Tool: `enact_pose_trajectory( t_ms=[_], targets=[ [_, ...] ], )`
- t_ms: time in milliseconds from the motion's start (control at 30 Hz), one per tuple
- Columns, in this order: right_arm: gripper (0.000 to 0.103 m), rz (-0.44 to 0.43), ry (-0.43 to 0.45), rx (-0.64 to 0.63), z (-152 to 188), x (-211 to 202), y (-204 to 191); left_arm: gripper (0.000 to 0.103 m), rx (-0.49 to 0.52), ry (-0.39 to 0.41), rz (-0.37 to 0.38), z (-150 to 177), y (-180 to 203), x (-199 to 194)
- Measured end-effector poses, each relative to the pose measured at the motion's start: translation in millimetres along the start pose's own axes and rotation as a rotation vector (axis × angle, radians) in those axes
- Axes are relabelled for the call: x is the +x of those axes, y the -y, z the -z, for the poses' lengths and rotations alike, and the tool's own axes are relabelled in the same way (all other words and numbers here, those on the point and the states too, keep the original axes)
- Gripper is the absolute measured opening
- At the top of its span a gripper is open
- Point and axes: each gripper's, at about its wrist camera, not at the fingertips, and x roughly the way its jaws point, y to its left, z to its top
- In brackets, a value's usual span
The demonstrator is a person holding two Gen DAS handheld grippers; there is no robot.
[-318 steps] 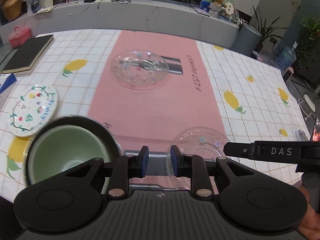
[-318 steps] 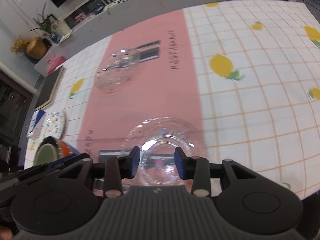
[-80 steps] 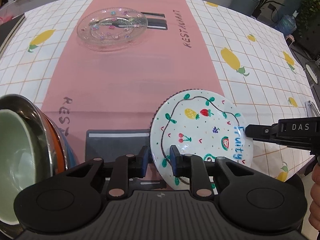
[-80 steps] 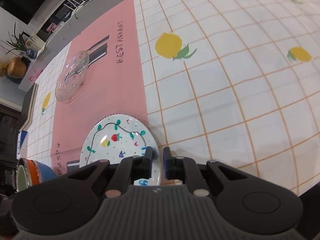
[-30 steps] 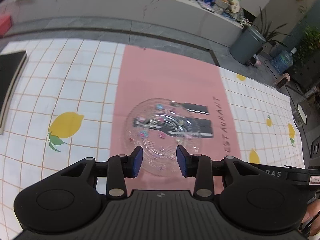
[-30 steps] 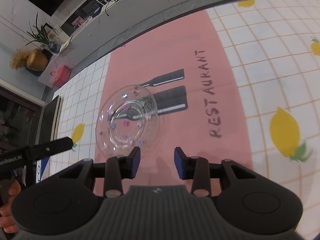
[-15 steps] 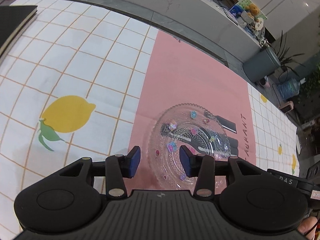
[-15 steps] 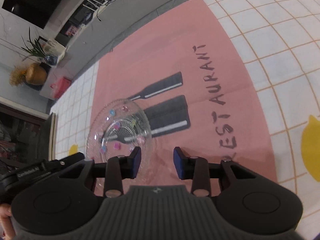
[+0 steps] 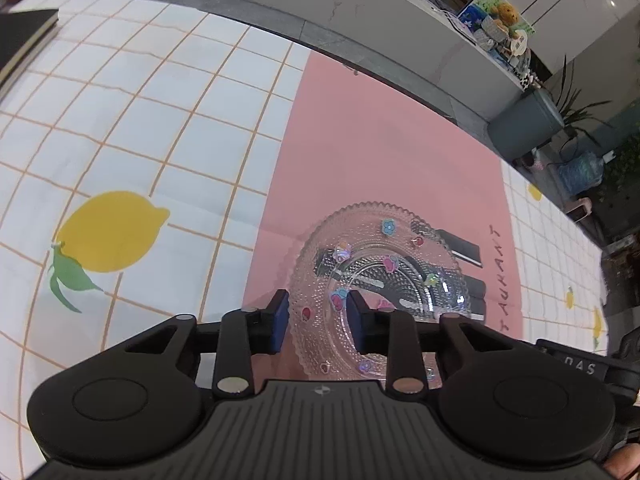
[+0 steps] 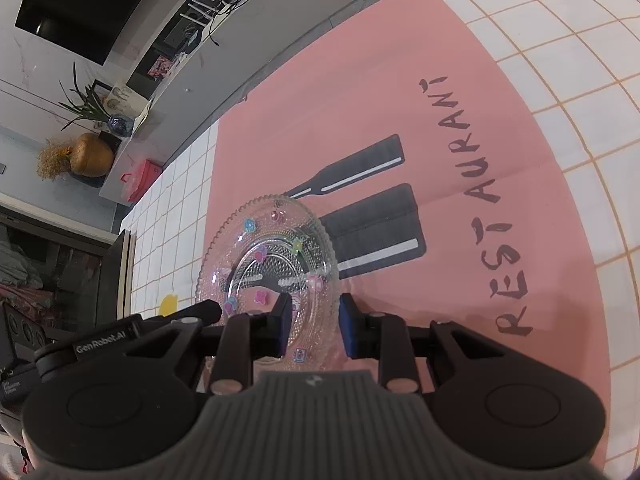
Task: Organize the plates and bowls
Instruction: 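Reach the left tool to the remaining glass plate rim and close on it, then lift the glass plate with the left tool and lower it onto the plate stack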
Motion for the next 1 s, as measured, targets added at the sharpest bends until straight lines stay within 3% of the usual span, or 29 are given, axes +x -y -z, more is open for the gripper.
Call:
enact_pose_trajectory(
  t_ms=[200, 1000],
  targets=[
    [0.008, 0.019, -0.013, 0.043, 0.3, -1.8, 7.9, 0.021, -0.004, -0.002, -0.027, 1.1, 1.0, -0.7],
    [0.007, -0.030, -0.034, 0.149, 33.0, -58.4, 21.0, 0.013, 0.068, 0.024, 0.013, 36.4, 31.1, -60.4]
  ],
)
